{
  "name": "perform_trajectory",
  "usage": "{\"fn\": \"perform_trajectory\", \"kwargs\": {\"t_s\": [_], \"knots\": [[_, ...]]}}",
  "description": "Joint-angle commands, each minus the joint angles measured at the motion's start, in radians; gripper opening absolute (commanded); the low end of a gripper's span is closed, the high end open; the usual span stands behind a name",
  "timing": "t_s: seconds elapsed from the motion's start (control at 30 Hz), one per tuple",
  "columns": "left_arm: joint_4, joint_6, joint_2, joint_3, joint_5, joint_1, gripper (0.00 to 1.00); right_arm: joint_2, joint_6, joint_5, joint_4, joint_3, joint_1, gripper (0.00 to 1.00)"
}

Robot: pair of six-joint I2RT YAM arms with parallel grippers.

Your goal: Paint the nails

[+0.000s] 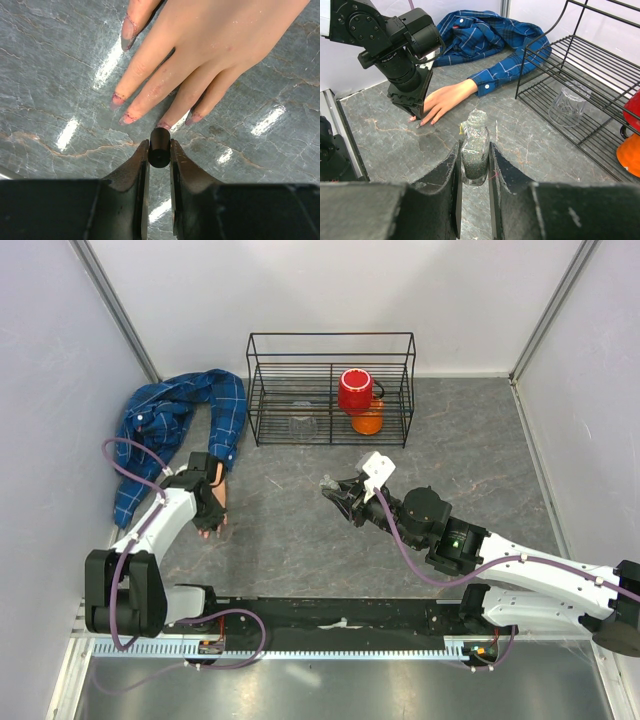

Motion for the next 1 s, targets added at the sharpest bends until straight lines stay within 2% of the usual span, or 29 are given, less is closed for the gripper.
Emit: {"fn": "perform_trajectory", "kwargs": {"t_s": [0.0, 0.97], "knots": [[0.037, 0.011, 0.009, 0.04, -0.019, 0.009, 0.02, 0.001, 0.009, -0.006, 0.032, 0.025, -0.006, 0.0], [0.047, 0.051, 0.002, 0.04, -0.03, 0.009, 0.02, 0.005, 0.011, -0.008, 0.032, 0.025, -0.006, 0.0]]}}
